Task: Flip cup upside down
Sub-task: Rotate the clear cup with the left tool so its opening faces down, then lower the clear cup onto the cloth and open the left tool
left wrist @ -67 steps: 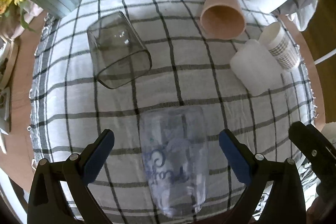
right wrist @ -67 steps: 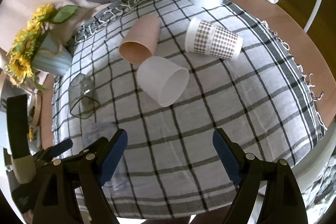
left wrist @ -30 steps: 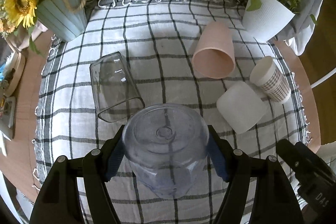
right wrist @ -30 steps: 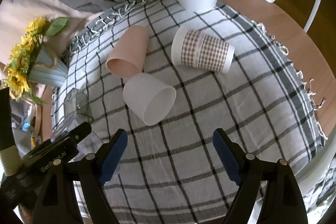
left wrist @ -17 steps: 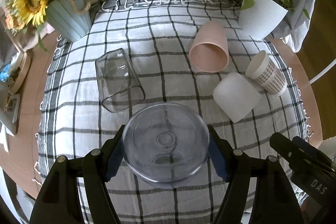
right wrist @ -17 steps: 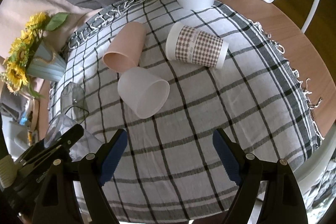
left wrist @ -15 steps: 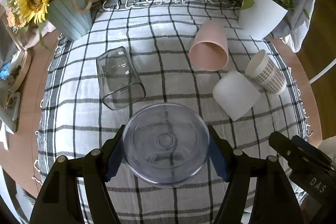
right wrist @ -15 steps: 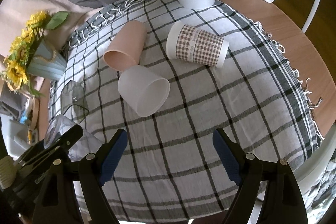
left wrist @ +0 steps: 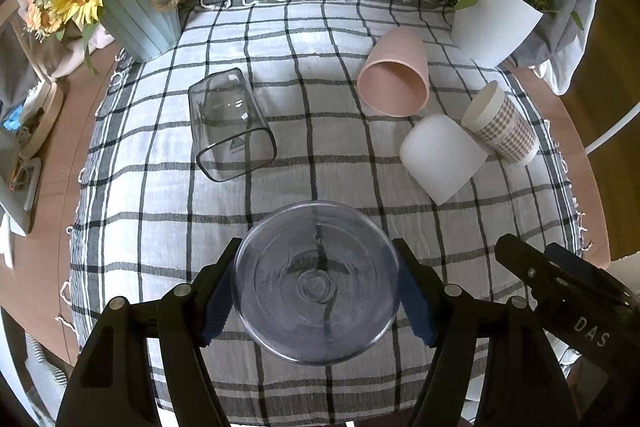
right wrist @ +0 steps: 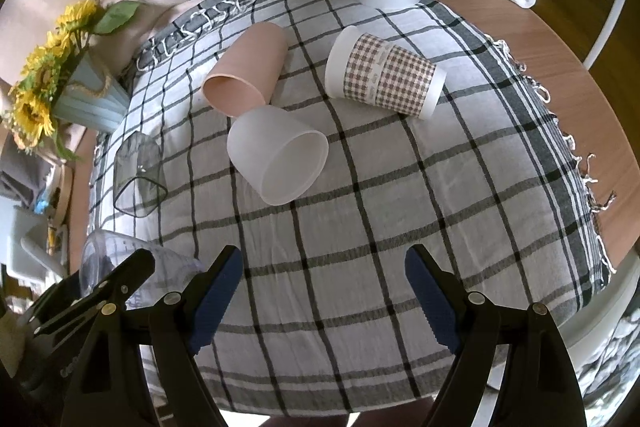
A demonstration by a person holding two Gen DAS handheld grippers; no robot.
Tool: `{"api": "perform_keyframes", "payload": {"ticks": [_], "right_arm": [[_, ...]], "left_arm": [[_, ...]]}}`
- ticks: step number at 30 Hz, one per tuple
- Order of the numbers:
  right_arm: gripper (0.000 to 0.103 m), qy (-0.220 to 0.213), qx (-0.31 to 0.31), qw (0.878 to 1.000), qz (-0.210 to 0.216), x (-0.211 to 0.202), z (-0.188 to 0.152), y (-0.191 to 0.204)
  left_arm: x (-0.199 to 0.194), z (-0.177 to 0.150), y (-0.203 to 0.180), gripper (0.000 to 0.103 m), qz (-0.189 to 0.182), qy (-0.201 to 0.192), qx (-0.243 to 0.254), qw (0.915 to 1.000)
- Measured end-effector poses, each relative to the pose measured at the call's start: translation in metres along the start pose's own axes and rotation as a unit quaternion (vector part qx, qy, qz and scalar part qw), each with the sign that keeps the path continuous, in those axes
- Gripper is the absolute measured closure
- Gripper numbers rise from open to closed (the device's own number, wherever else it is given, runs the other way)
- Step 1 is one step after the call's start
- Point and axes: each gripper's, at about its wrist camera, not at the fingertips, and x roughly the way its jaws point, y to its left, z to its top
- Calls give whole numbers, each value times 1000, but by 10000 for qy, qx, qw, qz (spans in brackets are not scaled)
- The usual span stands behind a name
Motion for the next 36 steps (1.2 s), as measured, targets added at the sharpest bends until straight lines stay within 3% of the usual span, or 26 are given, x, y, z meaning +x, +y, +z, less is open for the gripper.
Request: {"api": "perform_keyframes", "payload": {"ticks": [11,14,29,36], "right_arm": [[20,50,-86,10000,-3,2,-2,2],[20,61,-73,10000,3,2,-2,2],[20,40,-100,9999,14,0,-4,3],[20,17,-107,9999,13,-1,-4,2]], "left_arm": [[0,-4,0,32,-42,22,-2,10000],[3,-3,1,26,-22,96,-12,10000],[3,-4,0,23,12,93,52,9999],[-3,-7,2,12,-3,-57,-24,10000]]}}
